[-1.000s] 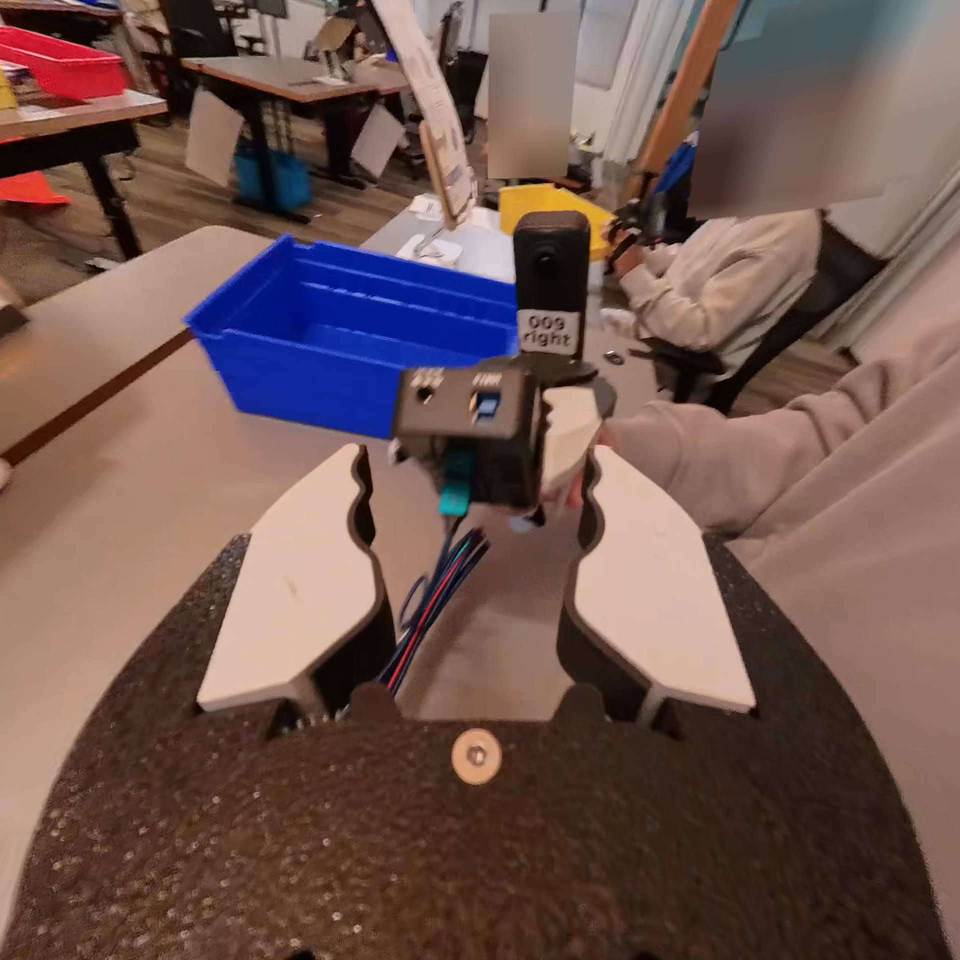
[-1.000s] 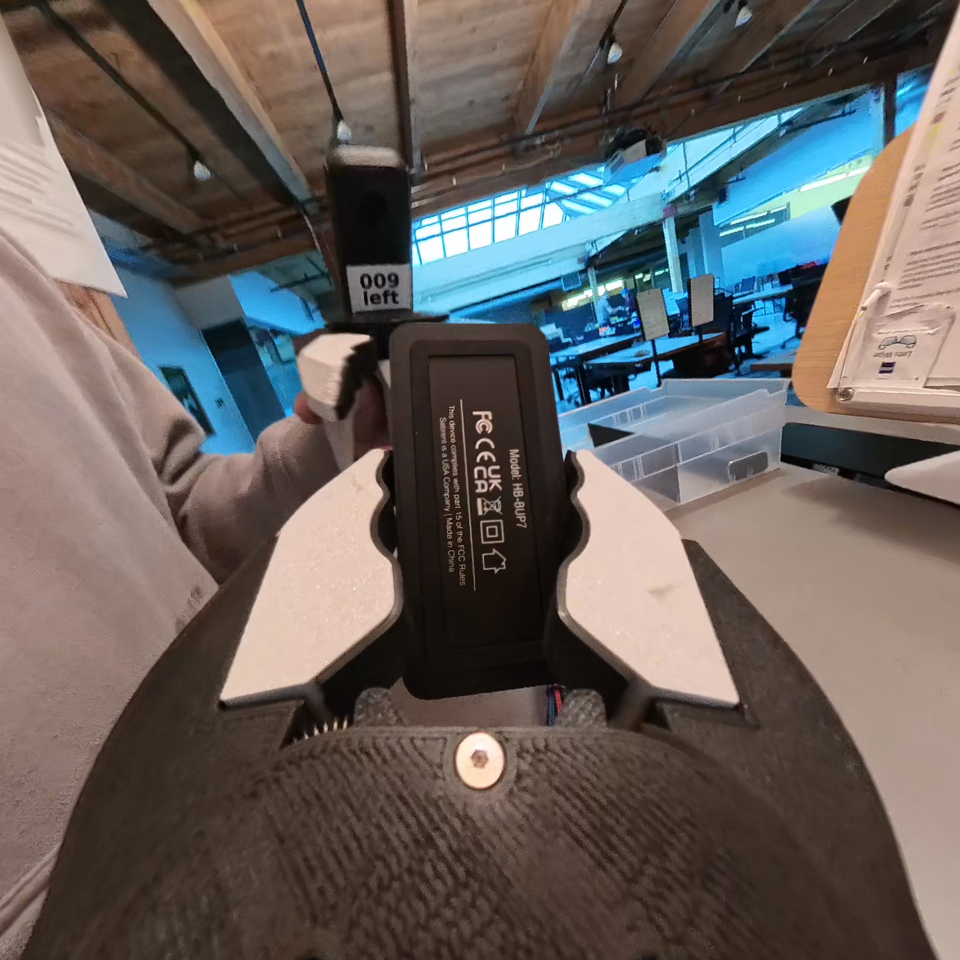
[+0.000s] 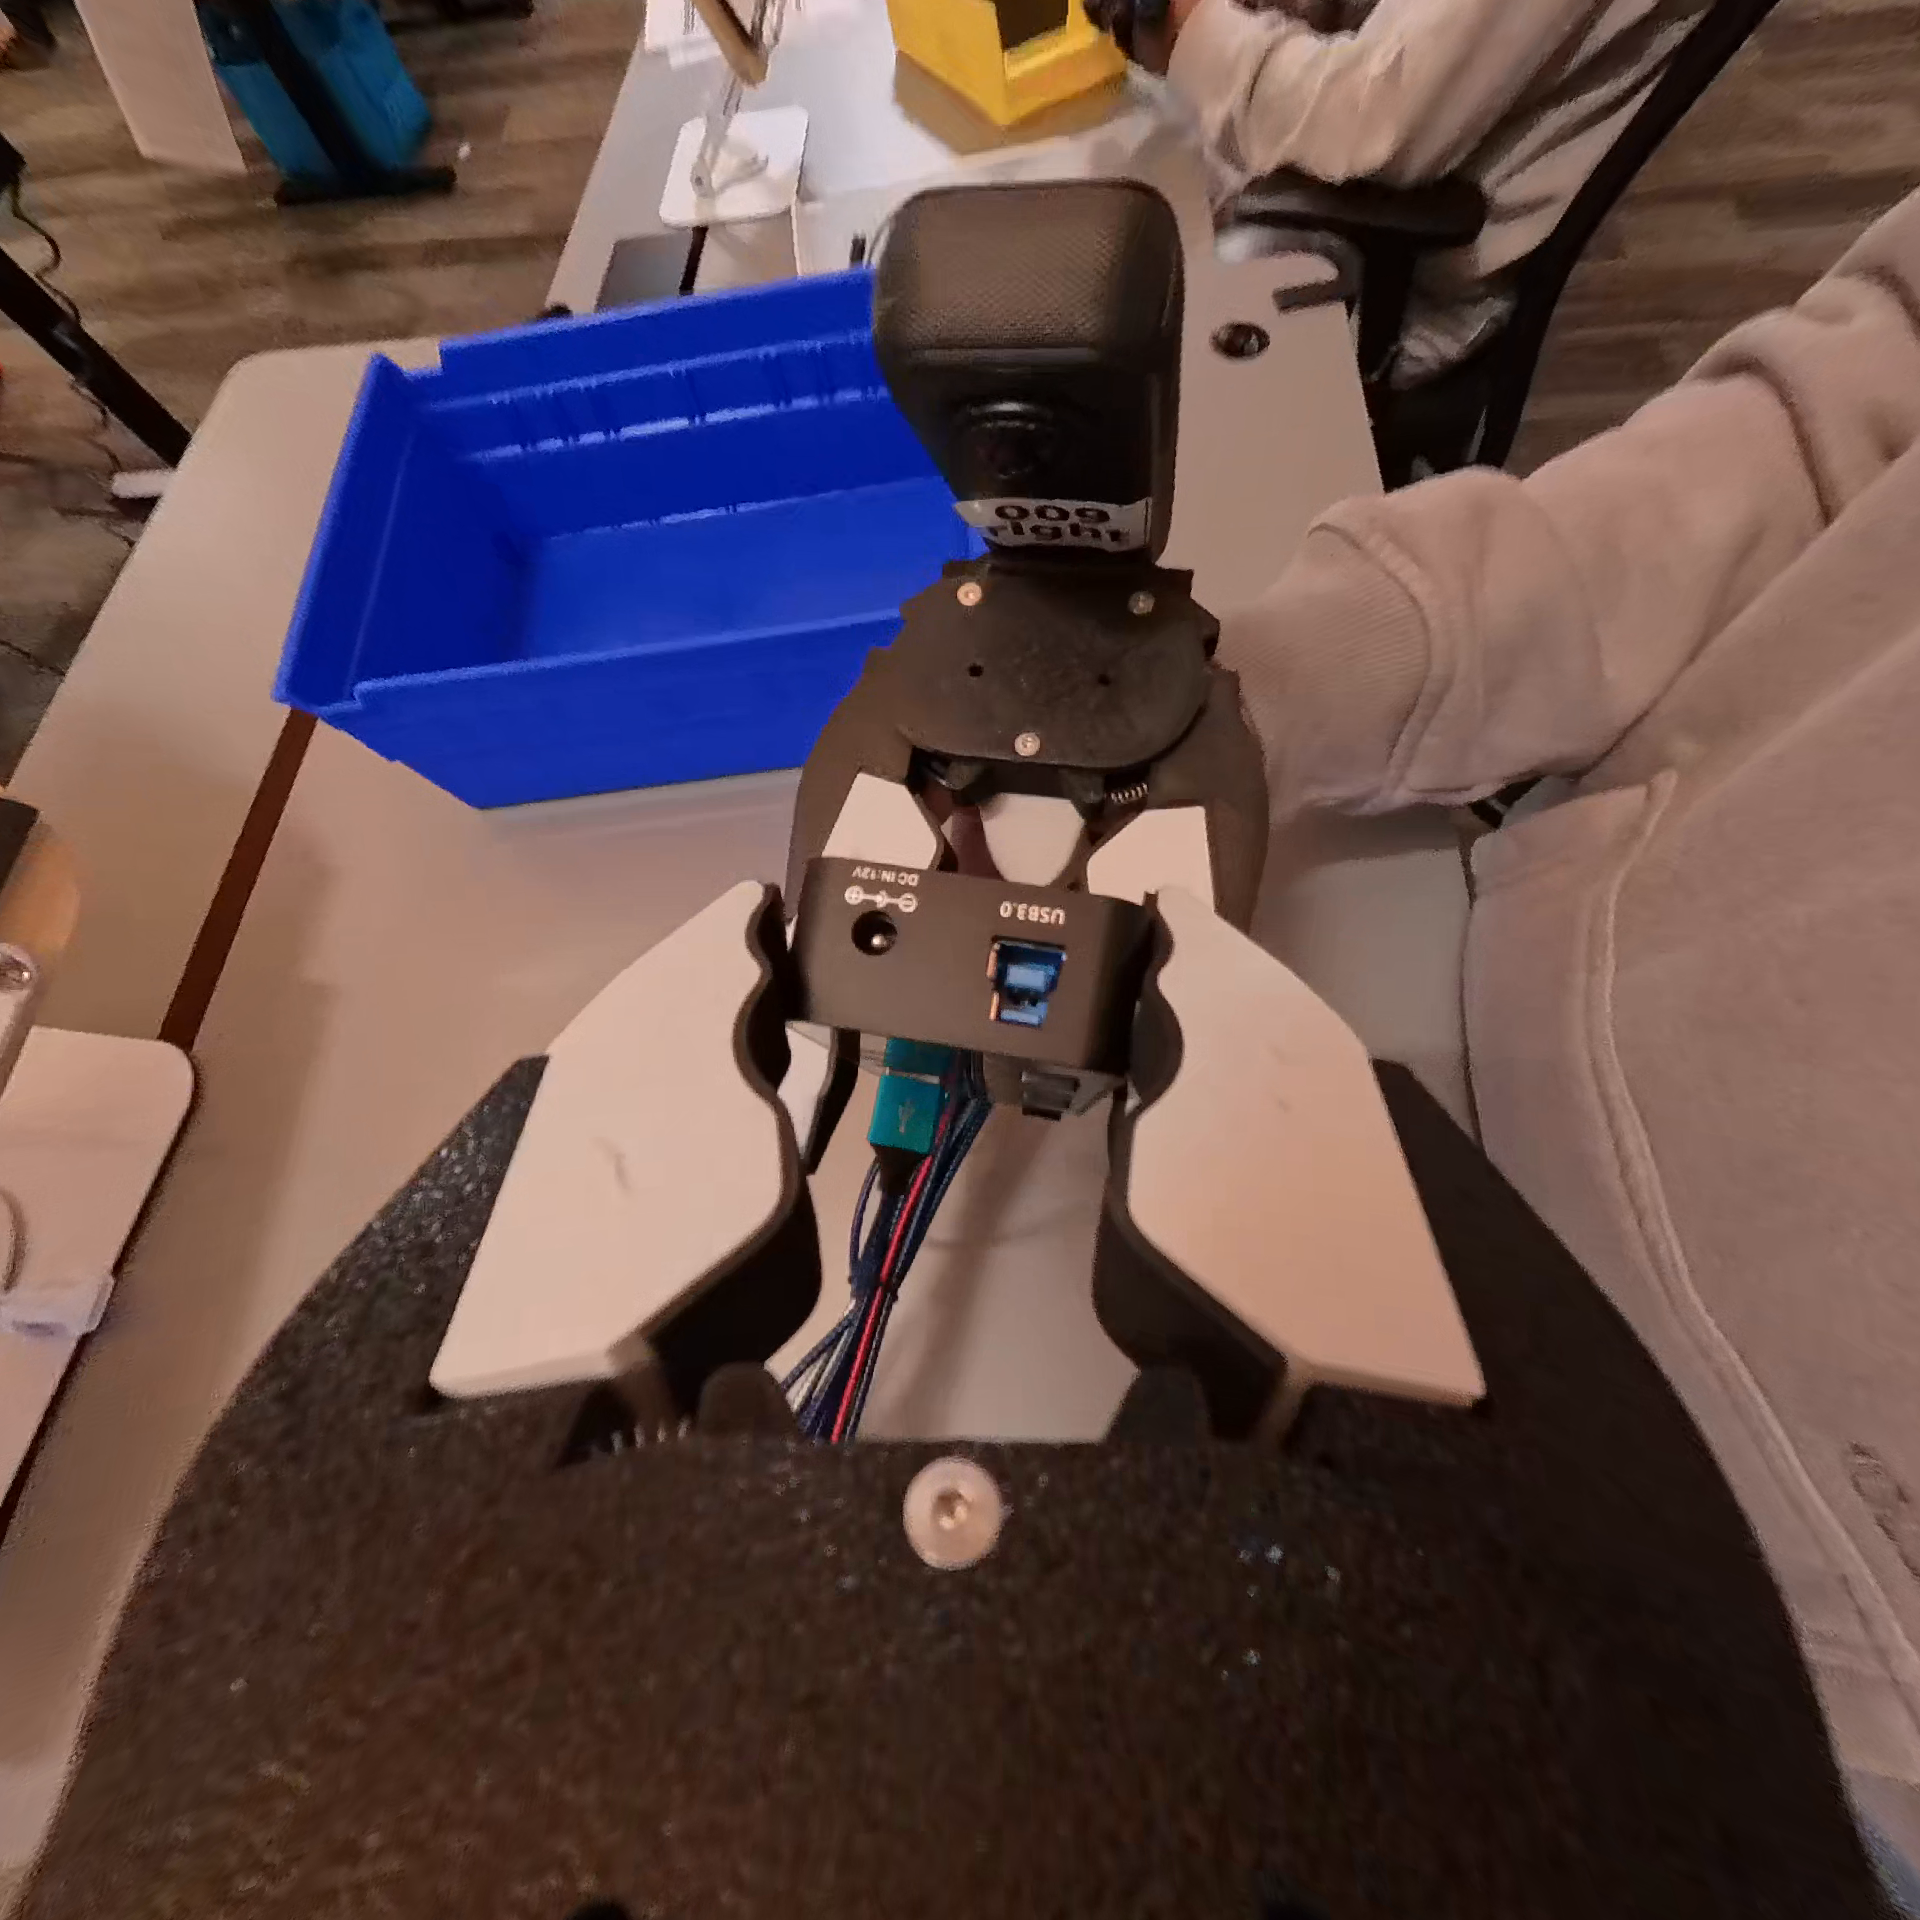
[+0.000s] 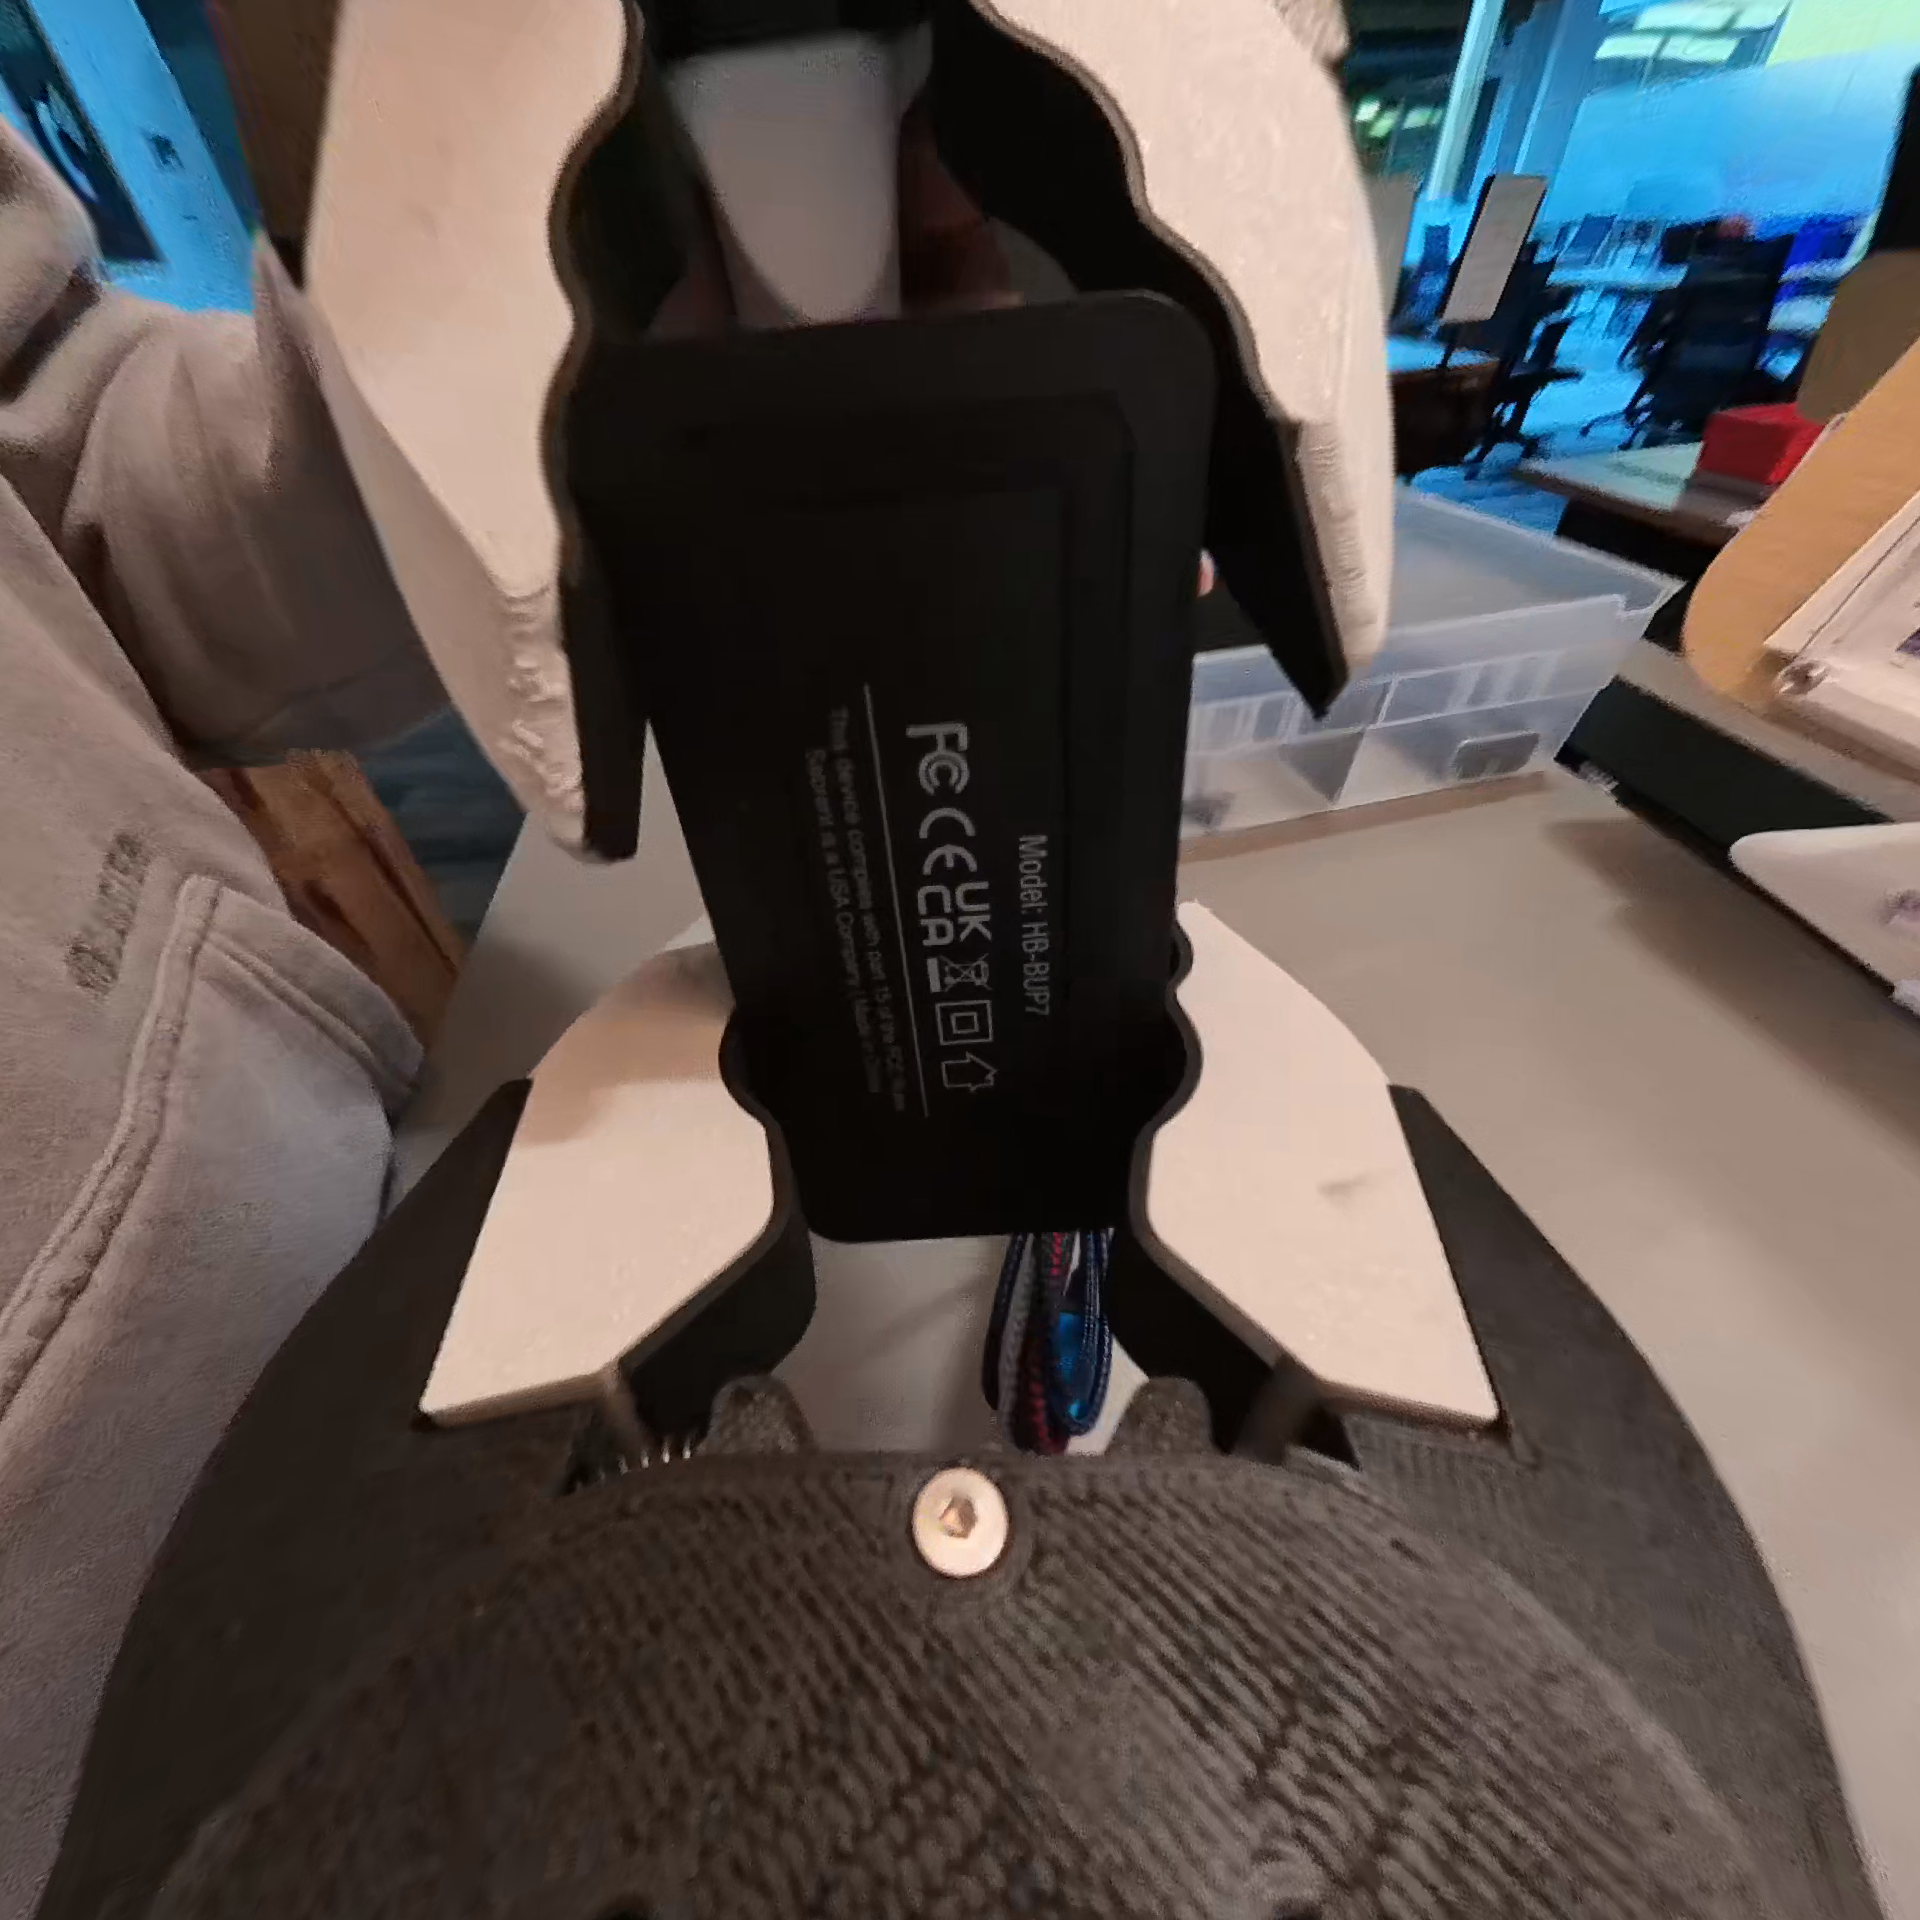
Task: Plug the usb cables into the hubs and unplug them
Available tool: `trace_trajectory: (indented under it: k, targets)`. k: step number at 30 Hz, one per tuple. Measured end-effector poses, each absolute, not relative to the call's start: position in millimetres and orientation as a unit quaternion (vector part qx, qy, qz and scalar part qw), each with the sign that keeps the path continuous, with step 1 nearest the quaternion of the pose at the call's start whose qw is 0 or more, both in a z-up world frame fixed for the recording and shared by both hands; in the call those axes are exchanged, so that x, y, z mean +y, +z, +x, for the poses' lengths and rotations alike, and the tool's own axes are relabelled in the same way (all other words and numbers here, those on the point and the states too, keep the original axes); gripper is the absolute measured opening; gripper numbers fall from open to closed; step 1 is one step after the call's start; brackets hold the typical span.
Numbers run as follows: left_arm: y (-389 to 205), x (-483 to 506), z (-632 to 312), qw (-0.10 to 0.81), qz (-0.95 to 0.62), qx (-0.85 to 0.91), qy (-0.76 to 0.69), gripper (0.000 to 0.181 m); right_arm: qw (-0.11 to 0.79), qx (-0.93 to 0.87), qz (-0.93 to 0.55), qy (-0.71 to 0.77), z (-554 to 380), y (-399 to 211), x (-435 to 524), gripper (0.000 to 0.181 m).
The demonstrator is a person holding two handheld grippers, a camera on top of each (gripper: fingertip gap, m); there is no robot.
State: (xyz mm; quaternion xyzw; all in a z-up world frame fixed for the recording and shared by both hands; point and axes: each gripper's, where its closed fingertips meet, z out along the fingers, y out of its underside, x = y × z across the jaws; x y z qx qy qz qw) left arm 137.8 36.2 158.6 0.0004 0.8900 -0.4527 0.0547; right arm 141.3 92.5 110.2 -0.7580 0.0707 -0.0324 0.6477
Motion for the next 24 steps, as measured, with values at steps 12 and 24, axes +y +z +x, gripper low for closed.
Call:
trace_trajectory:
  k: [12,24]
  targets:
    - [162,32,143,0.056,-0.02,0.869,-0.492,0.065,0.673,0.083,-0.735,-0.019,142,111,97,0.072]
    - [197,66,160,0.064,-0.098,0.806,-0.58,0.077,0.746,0.116,-0.655,0.02,152,131,76,0.071]
